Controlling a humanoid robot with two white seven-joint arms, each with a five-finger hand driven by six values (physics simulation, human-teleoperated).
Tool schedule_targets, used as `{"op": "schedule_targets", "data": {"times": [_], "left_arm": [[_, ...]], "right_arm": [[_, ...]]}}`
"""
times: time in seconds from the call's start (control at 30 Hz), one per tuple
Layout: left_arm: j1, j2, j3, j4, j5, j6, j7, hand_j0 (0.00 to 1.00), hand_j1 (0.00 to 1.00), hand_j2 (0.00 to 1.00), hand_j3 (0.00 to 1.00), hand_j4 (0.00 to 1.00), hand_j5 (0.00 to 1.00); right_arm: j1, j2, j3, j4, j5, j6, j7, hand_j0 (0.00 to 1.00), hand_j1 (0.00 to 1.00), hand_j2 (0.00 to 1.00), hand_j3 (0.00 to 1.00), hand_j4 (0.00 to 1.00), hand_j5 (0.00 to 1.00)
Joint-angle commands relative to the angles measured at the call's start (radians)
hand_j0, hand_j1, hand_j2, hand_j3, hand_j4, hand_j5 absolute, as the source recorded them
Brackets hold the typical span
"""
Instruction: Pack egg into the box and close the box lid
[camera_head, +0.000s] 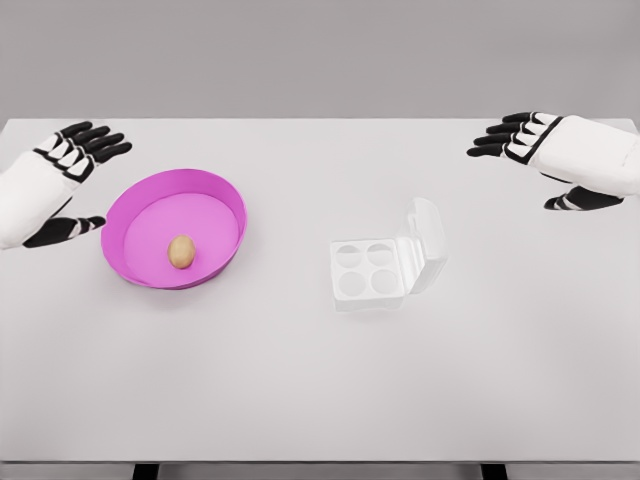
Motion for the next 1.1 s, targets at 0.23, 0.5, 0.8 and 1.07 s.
{"op": "schedule_targets", "data": {"times": [0.23,0.5,0.8,1.07], "left_arm": [[-0.025,0.002,-0.041,0.064,0.021,-0.001,0.004,0.99,0.99,0.99,0.99,0.99,0.99],[-0.156,-0.002,-0.159,0.138,0.019,-0.001,-0.003,0.98,0.98,0.98,0.98,0.98,0.98],[-0.293,0.002,-0.243,0.198,0.136,-0.001,-0.436,0.99,0.99,0.99,0.99,0.99,0.99],[-0.414,-0.005,-0.248,0.196,0.237,-0.001,-0.766,1.00,1.00,1.00,1.00,1.00,1.00]], "right_arm": [[0.014,0.004,-0.022,0.001,0.036,0.003,0.000,1.00,1.00,1.00,1.00,1.00,1.00],[0.035,-0.012,-0.021,0.018,0.042,0.034,0.000,1.00,1.00,1.00,1.00,1.00,1.00],[0.041,0.045,-0.100,0.044,-0.030,0.003,0.000,1.00,1.00,1.00,1.00,1.00,1.00],[0.089,0.005,-0.133,0.043,0.101,0.003,0.000,1.00,1.00,1.00,1.00,1.00,1.00]]}}
